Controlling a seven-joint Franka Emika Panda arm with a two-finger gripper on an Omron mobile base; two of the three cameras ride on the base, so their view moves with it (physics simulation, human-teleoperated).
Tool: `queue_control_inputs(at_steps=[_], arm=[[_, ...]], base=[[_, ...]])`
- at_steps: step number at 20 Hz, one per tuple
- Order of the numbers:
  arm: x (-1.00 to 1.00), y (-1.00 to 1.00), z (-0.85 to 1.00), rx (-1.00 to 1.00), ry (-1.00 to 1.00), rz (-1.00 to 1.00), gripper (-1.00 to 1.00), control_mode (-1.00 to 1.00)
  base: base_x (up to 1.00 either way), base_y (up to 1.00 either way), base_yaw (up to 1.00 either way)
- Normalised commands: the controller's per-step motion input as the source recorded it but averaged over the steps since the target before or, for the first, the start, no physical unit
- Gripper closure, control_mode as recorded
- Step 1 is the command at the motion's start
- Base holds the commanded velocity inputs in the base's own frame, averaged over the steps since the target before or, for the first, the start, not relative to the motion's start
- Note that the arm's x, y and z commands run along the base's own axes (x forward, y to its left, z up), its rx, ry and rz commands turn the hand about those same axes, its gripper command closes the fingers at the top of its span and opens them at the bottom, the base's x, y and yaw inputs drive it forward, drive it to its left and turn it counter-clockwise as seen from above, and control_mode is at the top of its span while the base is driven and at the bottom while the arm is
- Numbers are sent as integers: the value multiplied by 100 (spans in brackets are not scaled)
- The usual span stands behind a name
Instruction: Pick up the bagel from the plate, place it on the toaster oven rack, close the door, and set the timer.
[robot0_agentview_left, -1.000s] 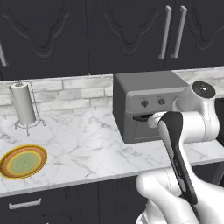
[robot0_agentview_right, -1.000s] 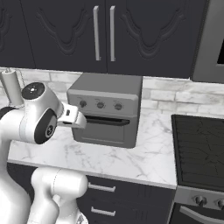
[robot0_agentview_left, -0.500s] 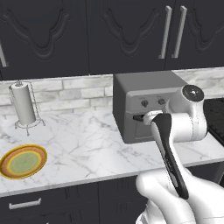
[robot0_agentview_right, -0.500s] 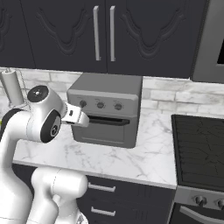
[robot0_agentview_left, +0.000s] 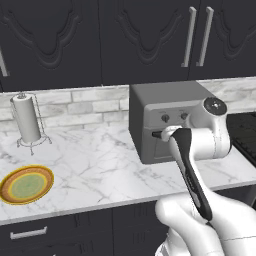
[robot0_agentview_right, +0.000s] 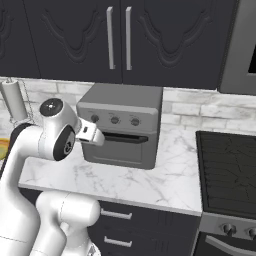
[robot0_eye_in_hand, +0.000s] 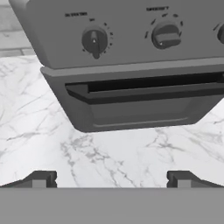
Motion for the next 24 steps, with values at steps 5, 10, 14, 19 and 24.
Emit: queue_control_inputs(at_steps=[5, 10, 14, 19, 24], arm=[[39, 0, -25, 3, 0, 0, -100, -100], [39, 0, -17, 2, 0, 0, -100, -100], [34, 0, -16, 1, 0, 0, -100, -100], [33, 0, -13, 1, 0, 0, -100, -100], [34, 0, -10, 1, 0, 0, -100, -100]], base=[[0, 0, 0], [0, 0, 0], [0, 0, 0], [0, 0, 0], [0, 0, 0]])
